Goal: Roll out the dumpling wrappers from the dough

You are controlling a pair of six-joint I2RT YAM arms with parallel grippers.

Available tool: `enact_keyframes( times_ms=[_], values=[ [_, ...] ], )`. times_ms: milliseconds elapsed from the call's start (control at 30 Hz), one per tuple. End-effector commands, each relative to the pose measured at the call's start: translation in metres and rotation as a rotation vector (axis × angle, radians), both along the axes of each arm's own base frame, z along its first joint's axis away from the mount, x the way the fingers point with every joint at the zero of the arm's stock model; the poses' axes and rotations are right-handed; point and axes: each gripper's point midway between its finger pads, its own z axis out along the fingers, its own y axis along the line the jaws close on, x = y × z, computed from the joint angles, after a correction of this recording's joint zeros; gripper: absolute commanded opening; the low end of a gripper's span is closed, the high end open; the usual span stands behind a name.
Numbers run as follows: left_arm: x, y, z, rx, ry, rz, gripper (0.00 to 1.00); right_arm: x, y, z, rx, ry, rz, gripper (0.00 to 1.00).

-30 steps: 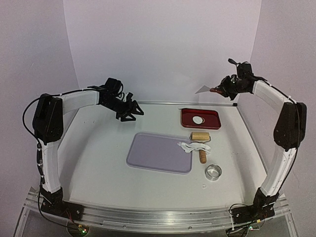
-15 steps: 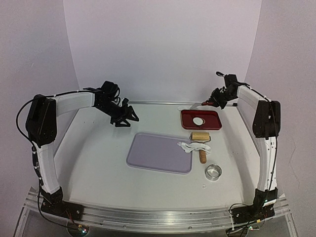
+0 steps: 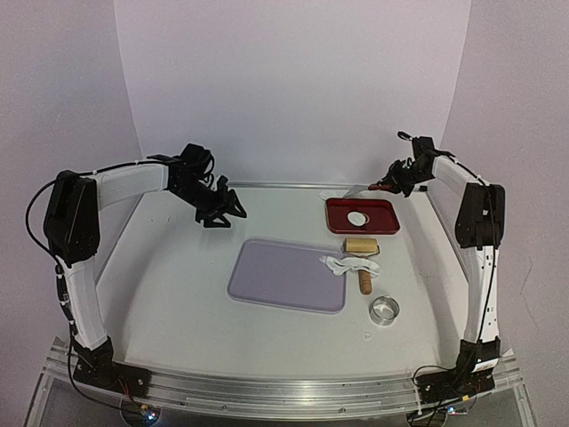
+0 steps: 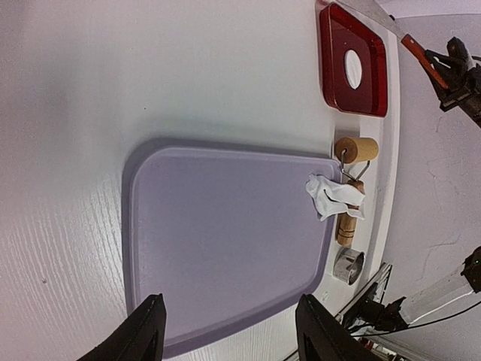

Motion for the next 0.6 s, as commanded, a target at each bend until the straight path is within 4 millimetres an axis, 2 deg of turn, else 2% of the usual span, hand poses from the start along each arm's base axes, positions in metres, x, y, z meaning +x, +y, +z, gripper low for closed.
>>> enact_keyframes(
  times_ms=[0,133,233,333,500,567],
  values=[
    [0.016,-0.009,0.015,-0.013,-0.034,0.013,0.6,-0.012,0.011,-0.007,0.01,0.018,0.093,0.0],
    [0.019,-0.017,0.013,-0.011,-0.028,0.0,0.6,-0.029,0.013,-0.024,0.013,0.087,0.122,0.0],
    [0.022,-0.02,0.013,-0.012,-0.03,-0.005,0.6,-0.047,0.019,-0.03,0.007,0.154,0.141,0.0],
    [0.024,-0.022,0.013,-0.011,-0.027,-0.006,0.6,-0.07,0.009,-0.039,-0.049,0.267,0.104,0.0],
    [0.024,-0.023,0.012,-0.012,-0.025,-0.016,0.6,-0.104,-0.003,-0.067,-0.091,0.463,0.011,0.0],
    [0.024,-0.023,0.011,-0.009,-0.027,-0.021,0.6,-0.109,-0.002,-0.078,-0.088,0.505,-0.013,0.0]
  ],
)
